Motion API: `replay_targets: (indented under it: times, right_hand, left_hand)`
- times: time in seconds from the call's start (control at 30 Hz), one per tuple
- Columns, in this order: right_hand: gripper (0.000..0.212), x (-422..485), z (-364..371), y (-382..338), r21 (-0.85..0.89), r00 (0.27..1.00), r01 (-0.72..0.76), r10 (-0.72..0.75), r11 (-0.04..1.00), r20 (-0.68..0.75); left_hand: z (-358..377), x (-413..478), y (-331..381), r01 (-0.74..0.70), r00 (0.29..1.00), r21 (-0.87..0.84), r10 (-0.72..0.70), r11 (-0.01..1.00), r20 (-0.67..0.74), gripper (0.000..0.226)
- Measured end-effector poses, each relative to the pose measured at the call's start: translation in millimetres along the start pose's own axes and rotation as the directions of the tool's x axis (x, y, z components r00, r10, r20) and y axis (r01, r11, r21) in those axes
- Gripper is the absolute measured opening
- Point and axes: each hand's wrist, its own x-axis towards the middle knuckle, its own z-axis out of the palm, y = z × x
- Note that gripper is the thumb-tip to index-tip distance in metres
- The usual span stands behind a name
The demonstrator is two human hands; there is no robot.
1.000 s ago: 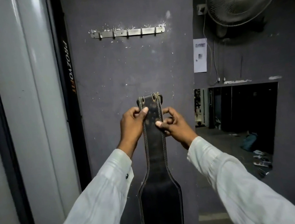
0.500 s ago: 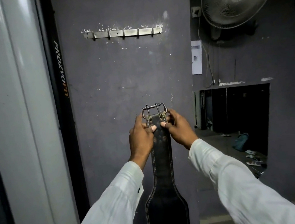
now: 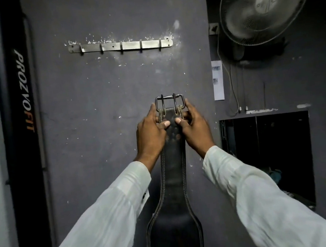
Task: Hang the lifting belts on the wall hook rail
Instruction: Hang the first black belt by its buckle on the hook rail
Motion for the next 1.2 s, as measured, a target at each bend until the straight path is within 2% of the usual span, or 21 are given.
replay_targets:
  times: [0.13,0.2,0.33,0.4,0.53,0.77,0.93,1.03,1.1,1.2]
  right_hand:
    - [0.069,71,12,31,-0.001,0.999,0.041,-0.041,0.999,0.003]
    - [0.065,108,19,45,0.041,0.997,0.071,-0.071,0.997,0.001]
    - [0.051,176,31,63,0.049,0.988,0.157,-0.156,0.986,-0.019]
    - [0.049,211,38,70,0.052,0.982,0.188,-0.186,0.981,-0.034]
    - [0.052,280,45,67,0.061,0.969,0.243,-0.24,0.968,-0.053]
    - [0.043,362,51,60,-0.084,0.945,0.324,-0.327,0.943,-0.029]
    - [0.04,393,60,58,-0.118,0.935,0.349,-0.353,0.93,-0.017]
    - [0.032,397,64,63,-0.163,0.936,0.351,-0.352,0.922,0.023]
    - [0.03,389,66,75,-0.165,0.938,0.344,-0.346,0.924,0.022]
    - [0.032,370,68,93,-0.086,0.952,0.299,-0.303,0.95,-0.038]
  left_hand:
    - [35,70,-18,-0.101,0.995,0.059,0.102,0.993,-0.004,0.063]
    - [49,102,-22,-0.119,0.993,0.053,0.119,0.992,-0.008,0.061]
    - [67,162,-27,-0.208,0.977,0.067,0.21,0.976,-0.035,0.029]
    - [76,193,-29,-0.24,0.969,0.079,0.244,0.968,-0.045,0.021]
    - [86,251,-23,-0.3,0.948,0.116,0.309,0.947,-0.07,0.025]
    - [102,334,-20,-0.309,0.937,0.193,0.333,0.931,-0.106,0.034]
    - [97,365,-14,-0.317,0.936,0.299,0.348,0.9,-0.055,0.031]
    - [97,377,-23,-0.28,0.955,0.34,0.296,0.898,0.007,0.033]
    - [101,374,-36,-0.275,0.959,0.307,0.282,0.911,0.022,0.032]
    - [109,354,-55,-0.289,0.953,0.163,0.3,0.943,-0.049,0.027]
